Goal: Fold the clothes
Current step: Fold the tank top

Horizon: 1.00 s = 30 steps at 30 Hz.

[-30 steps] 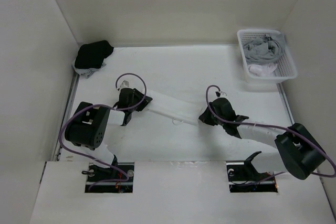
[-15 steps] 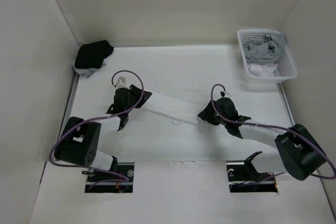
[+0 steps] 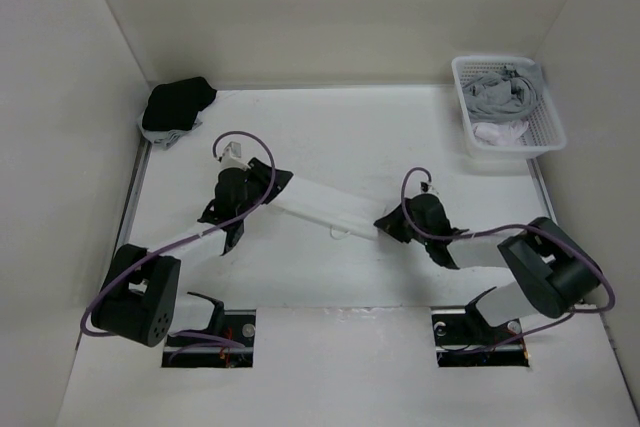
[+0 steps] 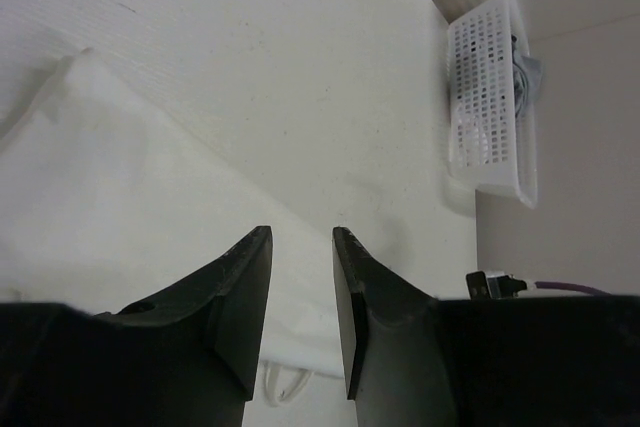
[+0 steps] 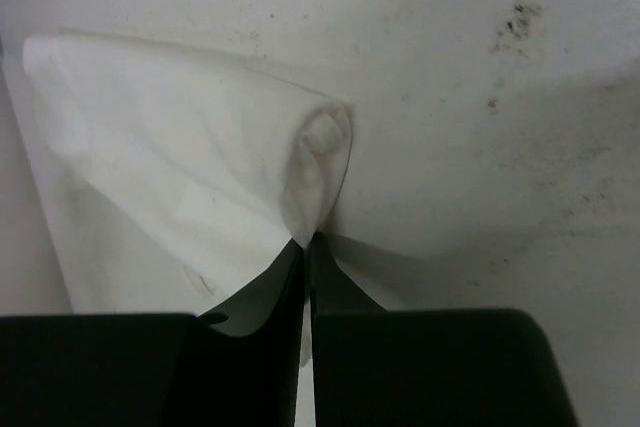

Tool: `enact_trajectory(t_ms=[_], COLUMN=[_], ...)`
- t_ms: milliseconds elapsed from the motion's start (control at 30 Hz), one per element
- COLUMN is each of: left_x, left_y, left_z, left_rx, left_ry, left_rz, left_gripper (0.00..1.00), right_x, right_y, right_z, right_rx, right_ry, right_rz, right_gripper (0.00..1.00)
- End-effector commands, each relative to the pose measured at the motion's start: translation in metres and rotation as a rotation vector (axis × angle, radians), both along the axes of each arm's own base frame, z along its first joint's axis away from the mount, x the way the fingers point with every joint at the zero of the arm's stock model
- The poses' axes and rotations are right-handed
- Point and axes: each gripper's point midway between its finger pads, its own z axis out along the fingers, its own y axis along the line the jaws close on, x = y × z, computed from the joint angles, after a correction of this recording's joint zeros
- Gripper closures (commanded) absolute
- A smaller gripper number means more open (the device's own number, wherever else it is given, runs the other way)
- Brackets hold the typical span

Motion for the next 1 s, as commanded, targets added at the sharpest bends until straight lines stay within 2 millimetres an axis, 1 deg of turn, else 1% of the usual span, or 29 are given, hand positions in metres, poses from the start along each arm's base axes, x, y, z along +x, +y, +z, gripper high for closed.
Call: enact_trajectory(t_ms=[0, 167, 233, 300, 367, 433, 467, 567, 700, 867, 967], left_x=[-0.001, -0.003, -0.005, -0.009, -0.012, -0.013, -0.014, -0.015, -0.017, -0.020, -0.020], left_y=[-0.002, -0.009, -0.013, -0.016, -0.018, -0.019, -0.019, -0.020, -0.021, -0.016, -0.011], left_z=[0.013, 0.011, 0.011, 0.011, 0.011, 0.012, 0.012, 0.012, 0.013, 0.011, 0.008], left_rx=[0.009, 0.015, 0.014, 0.014, 0.014, 0.014, 0.014, 0.010, 0.003, -0.005, -0.012], left_ry=[-0.049, -0.047, -0.045, -0.041, -0.038, -0.040, -0.040, -0.038, -0.039, -0.037, -0.029], left_rz=[-0.006, -0.023, -0.033, -0.044, -0.051, -0.056, -0.056, -0.063, -0.072, -0.070, -0.065], left_gripper=[0.70, 0.70, 0.70, 0.70, 0.70, 0.70, 0.70, 0.70, 0.69, 0.69, 0.69], right_x=[0.008, -0.010, -0.018, -0.029, -0.033, -0.030, -0.027, -0.012, 0.013, 0.046, 0.063], right_y=[-0.008, -0.033, -0.047, -0.055, -0.059, -0.059, -0.056, -0.035, 0.002, 0.058, 0.096], right_z=[0.026, 0.046, 0.059, 0.072, 0.091, 0.111, 0.120, 0.139, 0.149, 0.150, 0.140], right_rx=[0.025, -0.089, -0.143, -0.169, -0.183, -0.210, -0.220, -0.259, -0.292, -0.340, -0.368], right_ry=[-0.111, -0.130, -0.152, -0.160, -0.182, -0.204, -0.215, -0.219, -0.198, -0.162, -0.135], right_rz=[-0.056, -0.056, -0.064, -0.052, -0.039, -0.024, -0.011, 0.048, 0.115, 0.210, 0.262], right_gripper=[0.95, 0.96, 0.96, 0.96, 0.96, 0.96, 0.95, 0.94, 0.94, 0.94, 0.94])
